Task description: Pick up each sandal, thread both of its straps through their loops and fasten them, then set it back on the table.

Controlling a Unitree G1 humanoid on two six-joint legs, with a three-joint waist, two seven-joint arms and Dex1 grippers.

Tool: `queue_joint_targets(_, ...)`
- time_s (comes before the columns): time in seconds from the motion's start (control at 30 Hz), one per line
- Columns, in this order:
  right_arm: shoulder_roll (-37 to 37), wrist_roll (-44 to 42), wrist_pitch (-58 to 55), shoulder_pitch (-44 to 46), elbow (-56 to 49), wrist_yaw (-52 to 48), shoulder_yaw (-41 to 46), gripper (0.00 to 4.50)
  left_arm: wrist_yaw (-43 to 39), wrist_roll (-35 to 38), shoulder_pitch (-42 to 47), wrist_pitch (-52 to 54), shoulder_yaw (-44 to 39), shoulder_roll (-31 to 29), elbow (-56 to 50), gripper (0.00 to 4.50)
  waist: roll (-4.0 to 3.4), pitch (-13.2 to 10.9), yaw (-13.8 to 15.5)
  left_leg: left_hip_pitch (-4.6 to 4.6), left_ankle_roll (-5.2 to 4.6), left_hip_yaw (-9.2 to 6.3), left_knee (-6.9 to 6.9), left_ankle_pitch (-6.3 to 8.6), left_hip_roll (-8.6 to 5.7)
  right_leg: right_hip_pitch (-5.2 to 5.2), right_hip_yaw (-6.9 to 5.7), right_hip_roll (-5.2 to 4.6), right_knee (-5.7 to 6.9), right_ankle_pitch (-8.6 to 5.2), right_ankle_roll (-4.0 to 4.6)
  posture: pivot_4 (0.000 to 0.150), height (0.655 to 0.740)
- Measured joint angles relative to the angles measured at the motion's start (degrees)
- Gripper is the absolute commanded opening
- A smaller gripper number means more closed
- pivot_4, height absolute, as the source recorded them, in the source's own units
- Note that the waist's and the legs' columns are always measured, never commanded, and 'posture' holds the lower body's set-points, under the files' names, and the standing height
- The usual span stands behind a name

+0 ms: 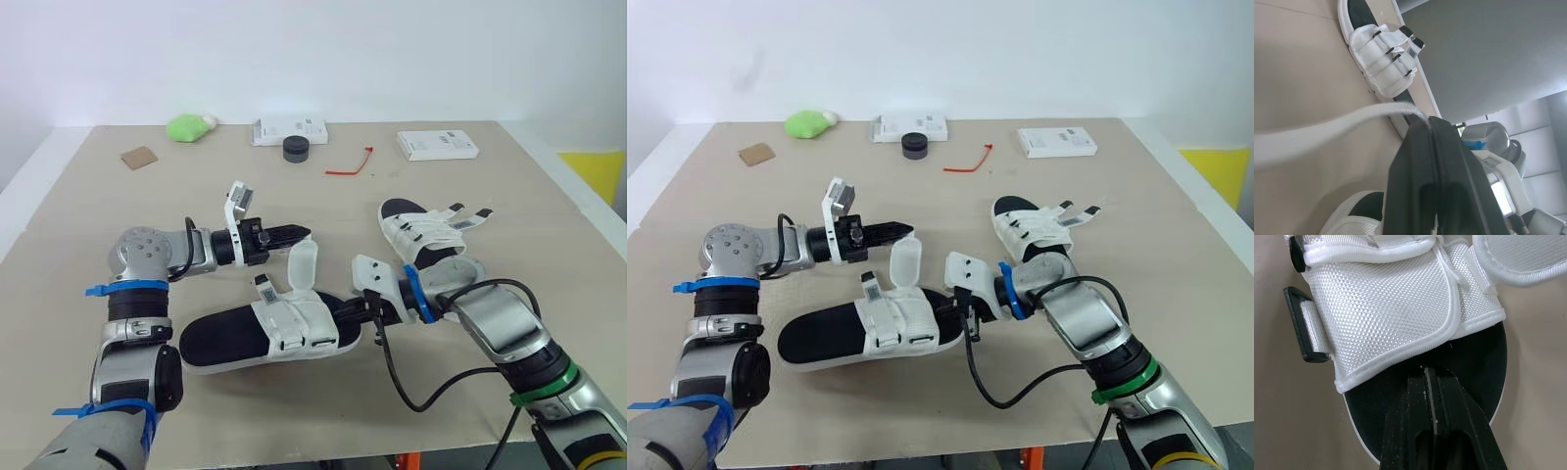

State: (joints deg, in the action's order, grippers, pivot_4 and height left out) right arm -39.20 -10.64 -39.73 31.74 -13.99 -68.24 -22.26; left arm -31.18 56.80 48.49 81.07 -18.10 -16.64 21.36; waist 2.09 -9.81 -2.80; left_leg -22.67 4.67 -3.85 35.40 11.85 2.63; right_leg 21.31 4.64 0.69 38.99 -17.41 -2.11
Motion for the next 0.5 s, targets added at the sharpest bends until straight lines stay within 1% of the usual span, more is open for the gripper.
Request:
queue_joint_targets(0.1,0.1,0.0,0.0,0.0,0.0,0.0,0.0,0.0,-1.3,-0.1,-1.0,-1.0,1.4,-0.2,-5.1,0.11,0.0,0.0,0.0,-0.01,0.07,-0.02,-0.02,-0.03,0.01,-0.01,-0.01,0.0,0.0,0.01,0.01,0.15,0.74)
queue_joint_targets(0.2,0.2,-0.1,0.0,-0.2,0.0,0.0,0.0,0.0,-6.7,-0.1,-5.1,-4.1,7.2,-2.4,-17.9,0.11,-0.03,0.0,-0.1,0.03,0.23,-0.02,-0.07,-0.08,0.03,-0.01,0.01,0.0,0.01,0.01,0.03,0.15,0.74)
queue_joint_targets(0.23,0.1,-0.1,0.0,-0.2,0.0,0.0,0.0,0.0,-7.6,-0.2,-5.7,-4.6,7.8,-2.7,-19.4,0.11,-0.04,0.0,-0.1,0.04,0.23,-0.02,-0.08,-0.08,0.03,-0.02,0.01,0.0,0.01,0.01,0.03,0.15,0.74)
queue_joint_targets(0.3,0.2,-0.1,0.0,-0.3,0.1,0.2,0.0,0.0,-11.8,-0.5,-8.9,-7.0,11.3,-5.4,-25.7,0.11,-0.05,0.0,-0.1,0.05,0.25,-0.04,-0.09,-0.1,0.03,-0.03,-0.01,0.0,0.01,0.02,0.04,0.15,0.74)
queue_joint_targets(0.37,0.2,-0.1,0.0,-0.4,0.0,0.3,-0.1,0.0,-16.2,-2.5,-12.0,-11.5,14.8,-9.1,-31.0,0.11,-0.07,0.0,-0.1,0.07,0.26,-0.01,-0.09,-0.1,0.03,-0.02,0.02,0.01,0.01,0.02,0.04,0.15,0.74)
queue_joint_targets(0.4,0.2,-0.2,0.1,-0.5,-0.1,0.5,0.0,0.0,-21.4,-5.6,-16.3,-17.3,18.8,-13.4,-36.2,0.11,-0.13,0.0,-0.2,0.1,0.27,0.04,-0.13,-0.09,0.02,-0.04,0.08,0.0,-0.01,0.0,0.06,0.15,0.74)
queue_joint_targets(0.47,-0.1,-0.2,0.1,-0.5,0.0,0.4,0.0,0.0,-28.3,-11.3,-21.9,-27.0,23.1,-17.4,-39.9,0.11,-0.15,0.0,0.0,0.12,0.26,0.08,-0.12,-0.09,0.02,-0.04,0.09,-0.01,-0.01,0.0,0.08,0.15,0.74)
queue_joint_targets(0.5,-0.1,-0.2,0.1,-0.5,0.0,0.4,0.0,0.0,-28.6,-11.5,-22.2,-27.6,23.3,-17.6,-40.0,0.11,-0.14,0.0,0.1,0.11,0.26,0.08,-0.12,-0.09,0.03,-0.04,0.07,-0.01,-0.01,0.0,0.09,0.15,0.74)
